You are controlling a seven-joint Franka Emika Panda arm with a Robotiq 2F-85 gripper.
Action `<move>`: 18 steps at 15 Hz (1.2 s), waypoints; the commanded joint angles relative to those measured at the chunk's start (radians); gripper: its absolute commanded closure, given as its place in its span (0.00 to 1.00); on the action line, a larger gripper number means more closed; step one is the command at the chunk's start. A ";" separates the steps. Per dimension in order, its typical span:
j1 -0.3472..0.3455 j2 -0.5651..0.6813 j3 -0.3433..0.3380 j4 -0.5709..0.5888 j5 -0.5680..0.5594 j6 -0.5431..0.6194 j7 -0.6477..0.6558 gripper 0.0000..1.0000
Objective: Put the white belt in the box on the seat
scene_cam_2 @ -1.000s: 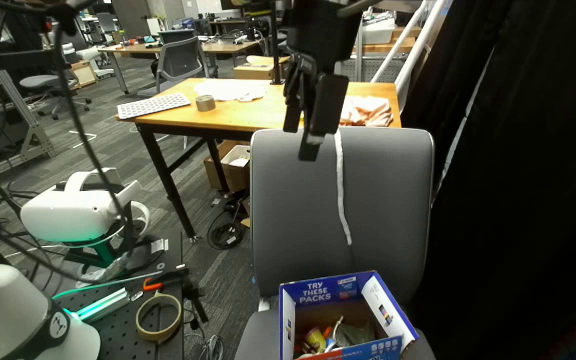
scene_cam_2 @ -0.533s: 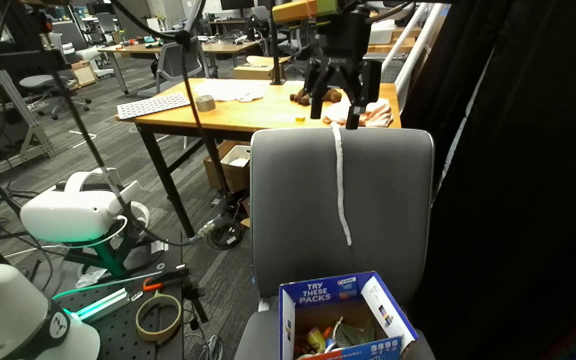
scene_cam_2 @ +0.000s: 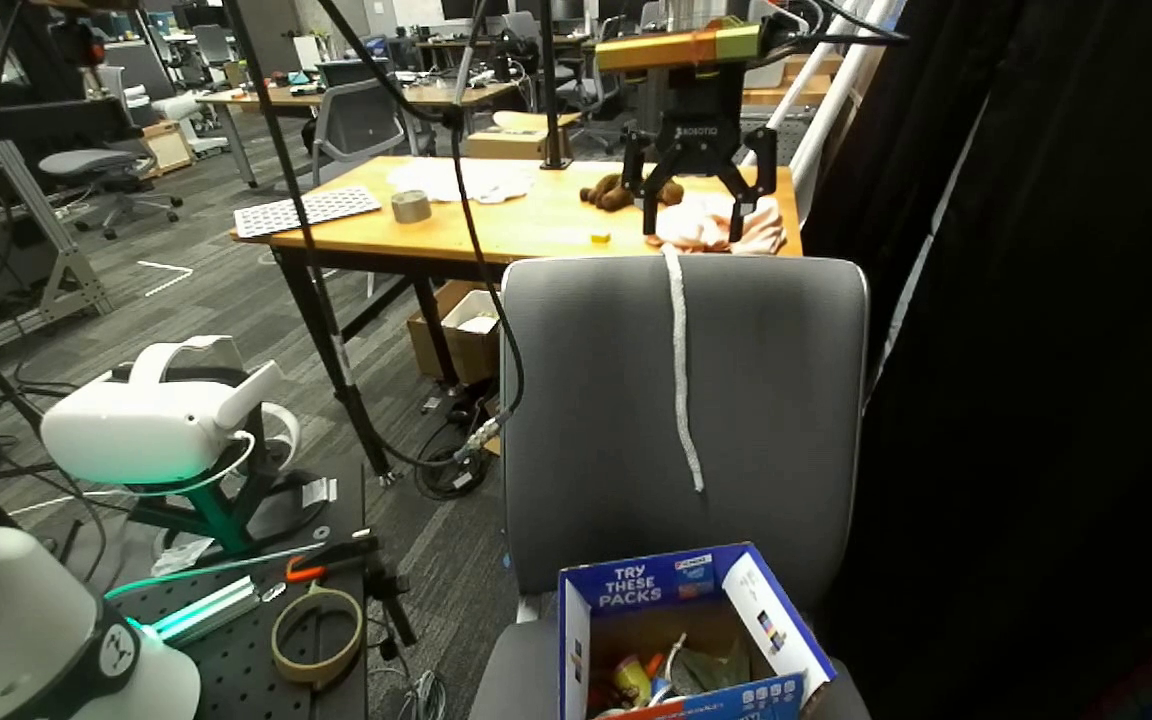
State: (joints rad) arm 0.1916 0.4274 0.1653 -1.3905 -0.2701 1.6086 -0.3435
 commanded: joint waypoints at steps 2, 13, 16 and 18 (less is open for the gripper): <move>-0.009 0.082 0.024 0.081 0.014 0.008 -0.216 0.00; 0.009 0.142 0.068 0.121 0.063 0.034 -0.478 0.00; 0.014 0.171 0.049 0.138 0.041 0.056 -0.465 0.00; 0.016 0.182 0.042 0.111 0.029 0.107 -0.460 0.00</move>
State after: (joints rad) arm 0.1996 0.5705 0.2214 -1.3065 -0.2286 1.6697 -0.7894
